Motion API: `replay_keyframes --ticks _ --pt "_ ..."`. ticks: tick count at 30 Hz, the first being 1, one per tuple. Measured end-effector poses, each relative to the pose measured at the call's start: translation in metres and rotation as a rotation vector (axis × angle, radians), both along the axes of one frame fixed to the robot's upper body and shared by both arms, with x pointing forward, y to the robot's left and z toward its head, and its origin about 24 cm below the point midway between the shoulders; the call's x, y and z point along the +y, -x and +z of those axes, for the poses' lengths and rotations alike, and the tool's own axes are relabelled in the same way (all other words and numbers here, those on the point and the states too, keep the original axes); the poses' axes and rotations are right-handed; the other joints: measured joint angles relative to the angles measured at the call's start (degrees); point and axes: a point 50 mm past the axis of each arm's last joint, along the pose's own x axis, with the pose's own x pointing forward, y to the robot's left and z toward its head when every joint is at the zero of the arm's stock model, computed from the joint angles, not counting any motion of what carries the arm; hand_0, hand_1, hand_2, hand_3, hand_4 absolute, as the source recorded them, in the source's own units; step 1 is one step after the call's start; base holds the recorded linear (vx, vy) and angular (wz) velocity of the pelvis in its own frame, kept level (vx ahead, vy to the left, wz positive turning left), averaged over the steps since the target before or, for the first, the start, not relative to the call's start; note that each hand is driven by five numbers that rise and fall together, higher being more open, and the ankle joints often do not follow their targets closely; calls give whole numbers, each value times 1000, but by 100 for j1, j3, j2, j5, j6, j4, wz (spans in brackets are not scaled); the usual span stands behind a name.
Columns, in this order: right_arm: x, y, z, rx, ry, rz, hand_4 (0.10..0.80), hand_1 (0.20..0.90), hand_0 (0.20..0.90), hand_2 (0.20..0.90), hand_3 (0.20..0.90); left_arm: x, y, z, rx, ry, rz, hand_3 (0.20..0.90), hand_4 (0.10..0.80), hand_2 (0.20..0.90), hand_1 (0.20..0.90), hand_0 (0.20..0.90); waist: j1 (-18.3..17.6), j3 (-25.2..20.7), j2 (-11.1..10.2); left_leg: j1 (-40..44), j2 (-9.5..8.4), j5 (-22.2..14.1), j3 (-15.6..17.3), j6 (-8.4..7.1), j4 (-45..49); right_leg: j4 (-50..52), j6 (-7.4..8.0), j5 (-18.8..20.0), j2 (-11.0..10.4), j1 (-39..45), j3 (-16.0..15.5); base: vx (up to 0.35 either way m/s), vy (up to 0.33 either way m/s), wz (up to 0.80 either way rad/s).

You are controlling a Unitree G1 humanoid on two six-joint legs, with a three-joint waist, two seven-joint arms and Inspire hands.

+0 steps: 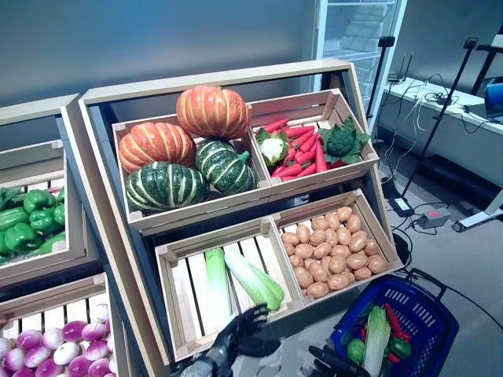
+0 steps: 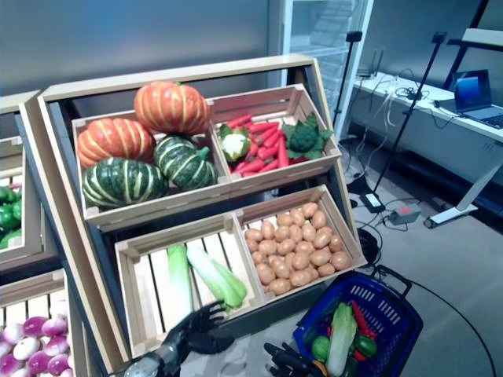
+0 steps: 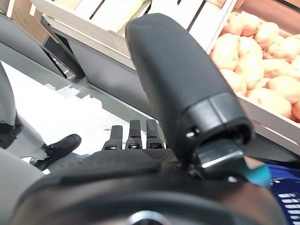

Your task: Put vegetables into the basket

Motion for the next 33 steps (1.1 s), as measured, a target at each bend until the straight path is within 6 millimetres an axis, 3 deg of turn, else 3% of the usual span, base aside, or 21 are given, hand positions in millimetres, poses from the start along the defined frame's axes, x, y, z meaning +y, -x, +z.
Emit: replay_keyframes --ticks 5,13,18,22,26,27,28,33 --pt "1 -4 1 -10 13 30 800 900 900 900 900 12 -18 19 -106 -31 195 900 800 900 900 900 4 105 -15 8 3 14 -75 -22 1 -1 -1 -3 23 39 -44 4 -2 7" --pt "4 -6 5 -84 -21 -62 800 900 900 900 900 42 -20 24 -146 -437 366 900 800 900 900 900 29 292 -80 6 3 22 -90 -32 0 -2 -10 -10 29 63 -63 40 -3 1" --pt "10 -17 16 -226 -42 -126 800 900 900 900 900 56 -24 24 -99 -559 494 900 800 900 900 900 -56 362 -139 1 2 17 -62 -25 4 21 -12 -13 32 32 -46 11 -4 -3" --pt "19 -50 35 -406 -56 -150 800 900 900 900 900 56 -37 28 -114 -605 578 900 800 900 900 900 -56 596 -128 -321 19 36 -40 -31 221 400 -60 -116 32 -399 -61 -227 1 -2" --pt "22 -128 77 -675 -42 -143 800 900 900 900 900 45 -95 65 -274 -616 655 900 800 900 900 900 -21 1407 -167 -1519 -46 -76 23 31 1299 2151 -71 -633 -222 -1821 -72 -210 32 15" --pt "23 -138 85 -717 -42 -135 800 900 900 900 900 45 -102 71 -297 -614 667 900 800 900 900 900 -19 1511 -204 -1677 -61 -122 97 46 1491 2460 -95 -755 -292 -2027 -57 -62 44 6" --pt "27 -158 105 -820 -37 -112 800 900 900 900 900 45 -112 82 -338 -611 688 900 800 900 900 900 -11 1789 -312 -1881 -109 -295 132 27 1861 3036 -158 -1011 -420 -2336 -8 -85 45 2" --pt "30 -186 163 -1145 118 114 800 900 900 900 900 50 -119 92 -357 -642 733 900 800 900 900 900 -62 2120 -405 -3037 4 -1145 177 16 3829 4749 -295 -1697 -609 -3386 176 -73 45 -10"
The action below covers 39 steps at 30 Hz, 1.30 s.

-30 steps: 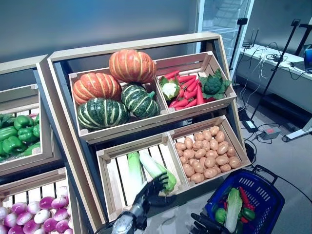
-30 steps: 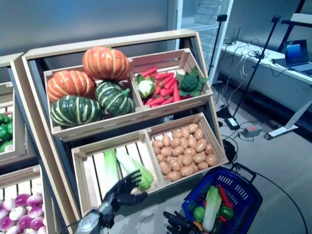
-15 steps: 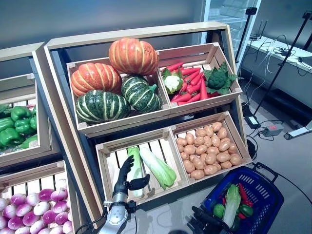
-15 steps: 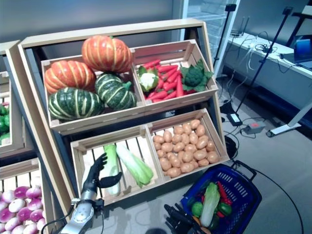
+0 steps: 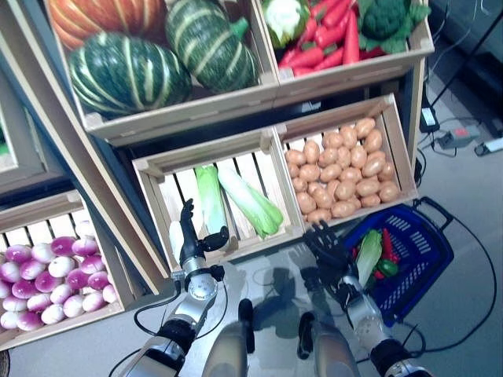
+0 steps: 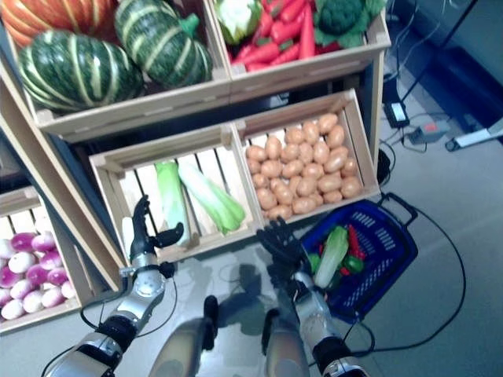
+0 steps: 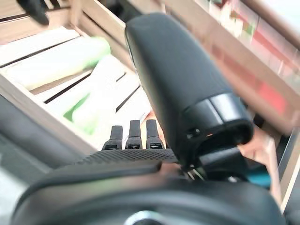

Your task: Put vegetables into the basket

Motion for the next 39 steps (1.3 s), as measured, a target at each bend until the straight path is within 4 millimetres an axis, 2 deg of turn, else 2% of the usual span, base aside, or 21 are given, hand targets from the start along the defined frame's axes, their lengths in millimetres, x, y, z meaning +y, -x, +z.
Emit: replay_keyframes --ticks 4,10,15,18,20,26,30,35,39 --pt "-13 -11 16 -50 96 -25 800 900 900 900 900 3 -10 11 -31 11 25 900 800 900 900 900 -65 169 -110 -637 45 -278 -122 -69 888 858 -96 -345 -56 -564 24 -9 16 7" --pt "-25 -11 17 -36 121 -97 800 900 900 900 900 12 -12 16 -41 16 70 900 800 900 900 900 -129 307 -111 -1100 161 -723 -235 -158 1902 1757 -221 -771 -54 -939 33 21 22 -1" --pt "-32 -6 12 -14 118 -130 800 900 900 900 900 22 -13 19 -52 28 132 900 800 900 900 900 -144 340 -126 -1343 197 -990 -275 -179 2490 2312 -254 -1048 -57 -1170 92 29 42 -3" --pt "-37 -4 11 -7 113 -152 800 900 900 900 900 33 -13 23 -71 77 206 900 800 900 900 900 -234 370 -150 -1460 207 -1087 -292 -181 2723 2531 -229 -1118 -64 -1263 108 6 39 -1" --pt "-38 -3 10 -6 114 -155 800 900 900 900 900 42 -13 26 -80 104 252 900 800 900 900 900 -316 397 -177 -1528 224 -1140 -301 -183 2863 2653 -268 -1181 -67 -1321 115 -4 43 -1" --pt "-45 -1 10 -1 115 -181 800 900 900 900 900 56 -24 45 -132 178 297 900 800 900 900 900 -440 412 -178 -1863 284 -1223 -312 -193 3248 2999 -259 -1257 -41 -1665 180 -13 44 -5" --pt "-52 -1 11 5 133 -197 800 900 900 900 900 65 -33 60 -166 232 261 900 800 900 900 900 -462 422 -172 -2082 326 -1228 -274 -199 3413 3187 -253 -1252 11 -1950 276 -52 57 -9" --pt "-60 -4 16 1 154 -207 800 900 900 900 900 91 -45 84 -184 239 234 900 800 900 900 900 -620 521 -184 -2372 405 -1233 -258 -201 3579 3338 -264 -1238 85 -2266 328 -66 44 -7" --pt "-66 -8 21 3 137 -218 800 900 900 900 900 105 -54 100 -183 279 218 900 800 900 900 900 -695 592 -201 -2544 474 -1261 -193 -175 3681 3432 -274 -1186 139 -2498 415 -57 32 -11"
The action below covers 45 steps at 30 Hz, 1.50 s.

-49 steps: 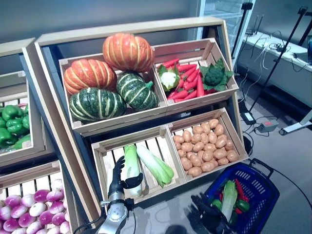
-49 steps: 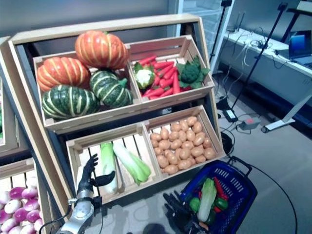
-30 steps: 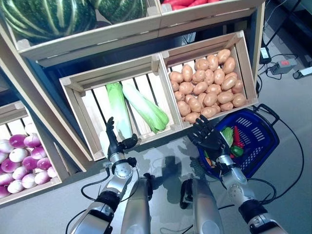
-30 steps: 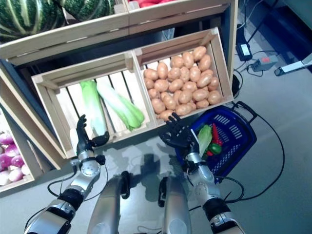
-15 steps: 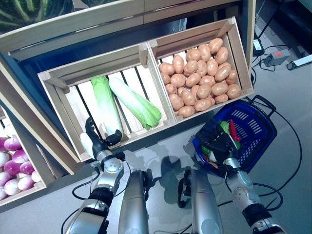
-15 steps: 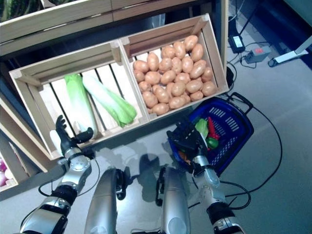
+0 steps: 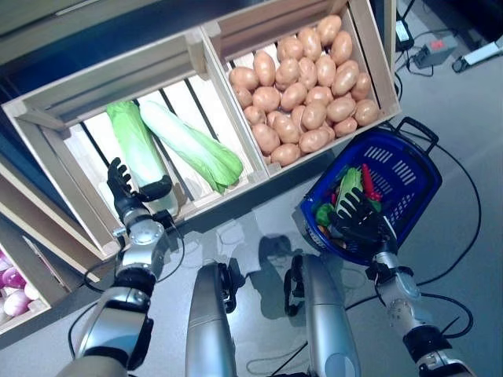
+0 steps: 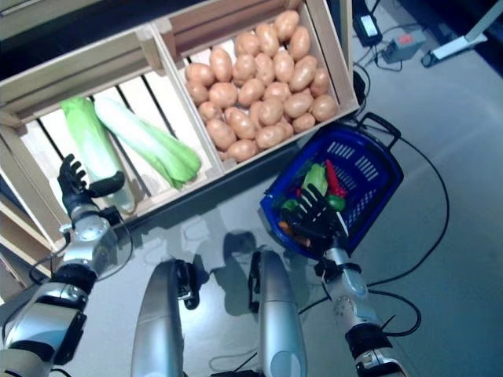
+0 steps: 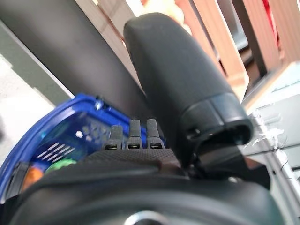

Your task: Put vegetables into the basket

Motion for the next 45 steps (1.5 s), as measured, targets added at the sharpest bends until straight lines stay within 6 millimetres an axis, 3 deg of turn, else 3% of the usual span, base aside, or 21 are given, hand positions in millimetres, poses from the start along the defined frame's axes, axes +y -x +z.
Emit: replay_keyframes --ticks 10,18,22,23,24,25,35,45 --pt "-11 -7 5 7 -31 -52 800 900 900 900 900 13 -7 13 -11 95 15 900 800 900 900 900 -26 107 56 -248 67 -16 26 -7 43 81 -19 -23 30 -306 29 -42 -13 -3" --pt "-7 -24 23 -36 -70 -76 800 900 900 900 900 32 -8 28 31 76 50 900 800 900 900 900 14 115 72 -397 78 -8 27 -18 17 70 -46 -30 39 -455 11 -8 -5 0" --pt "-5 -32 31 -49 -73 -78 800 900 900 900 900 31 -10 31 31 73 34 900 800 900 900 900 68 142 128 -431 85 -9 24 -19 17 64 -68 -18 37 -483 8 -8 -5 1" --pt "-3 -32 31 -49 -71 -75 800 900 900 900 900 31 -11 32 29 74 27 848 765 848 848 848 95 142 128 -441 94 -8 23 -19 16 64 -65 -19 42 -495 6 0 0 0" --pt "-3 -33 31 -49 -70 -73 800 900 900 900 900 31 -12 32 30 74 22 848 765 848 848 848 106 143 128 -445 98 -8 23 -18 15 64 -62 -21 43 -500 4 0 0 0" --pt "-1 -33 31 -46 -67 -67 800 900 900 900 900 31 -12 32 30 74 14 300 400 300 300 300 110 143 128 -448 105 -8 24 -18 13 64 -46 -30 43 -502 1 0 0 0" --pt "-5 -24 18 -7 -78 -82 800 900 900 900 900 40 -9 32 69 115 -41 300 400 300 300 300 112 151 131 -194 115 -3 92 -22 -213 -190 -14 21 30 -237 -7 0 0 0" --pt "-8 -15 8 24 -99 -100 800 900 900 900 900 34 4 -15 227 208 -115 300 400 300 300 300 -23 140 95 1178 94 100 259 -30 -1268 -1317 105 215 12 1126 -105 58 -9 -4"
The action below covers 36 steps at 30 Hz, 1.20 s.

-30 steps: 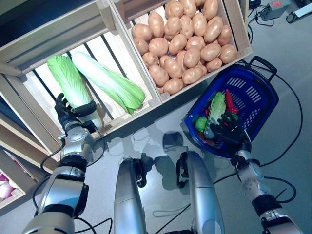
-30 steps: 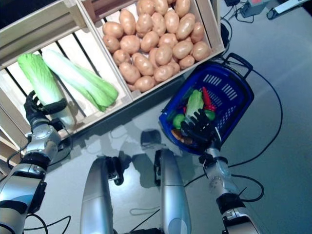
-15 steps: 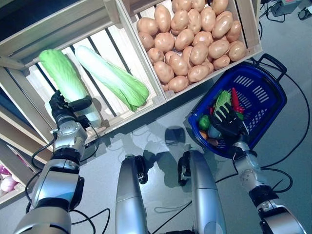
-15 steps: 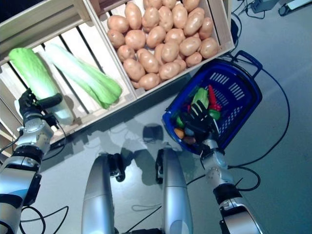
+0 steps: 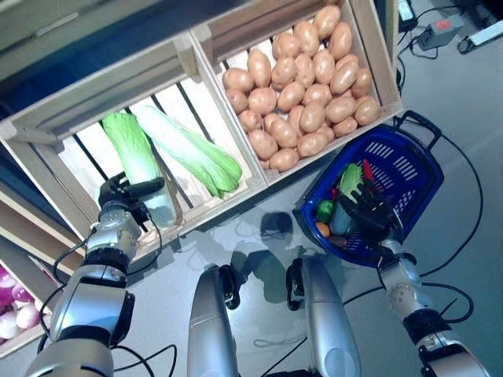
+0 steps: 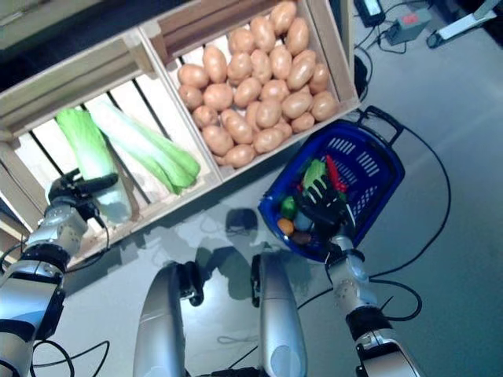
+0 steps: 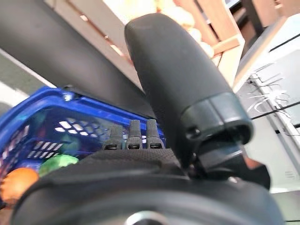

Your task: Put vegetables into the basket

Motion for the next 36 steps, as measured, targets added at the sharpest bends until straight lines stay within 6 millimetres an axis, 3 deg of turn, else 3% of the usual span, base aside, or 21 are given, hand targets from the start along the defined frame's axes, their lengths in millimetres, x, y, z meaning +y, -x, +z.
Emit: replay_keyframes --ticks 8,15,19,30,33,36 --pt "5 21 -16 18 -58 -16 800 900 900 900 900 -5 18 -29 28 24 -26 300 400 300 300 300 49 -141 -24 1707 -166 516 142 -96 -1804 -1558 43 370 17 1606 -213 132 -44 3" --pt "16 43 -29 47 -29 -31 800 900 900 900 900 -44 56 -94 166 -25 -74 300 400 300 300 300 264 -1098 213 3149 -274 1305 169 -133 -3968 -3472 115 1002 203 2943 -466 86 -72 6" --pt "22 49 -25 6 13 -23 800 900 900 900 900 -61 83 -117 189 -76 -75 300 400 300 300 300 346 -1537 339 3804 -321 1719 157 -106 -5011 -4374 185 1313 325 3562 -589 16 -55 11" --pt "21 51 -13 -65 -17 -19 800 900 900 900 900 -89 93 -97 13 -173 -224 300 400 300 300 300 717 -2049 409 4409 -477 2190 -7 99 -6122 -6155 456 2115 442 4582 -708 5 -56 12" --pt "25 43 -5 -78 -23 10 800 900 900 900 900 -100 90 -90 -32 -163 -288 300 400 300 300 300 813 -2110 319 4391 -557 2250 -54 141 -6192 -6725 498 2433 462 4812 -709 -46 -47 7" --pt "30 32 5 -98 -25 46 800 900 900 900 900 -115 85 -78 -88 -188 -384 300 400 300 300 300 927 -2139 270 4382 -588 2264 -91 161 -6195 -6844 517 2511 453 4877 -728 -3 -31 6"
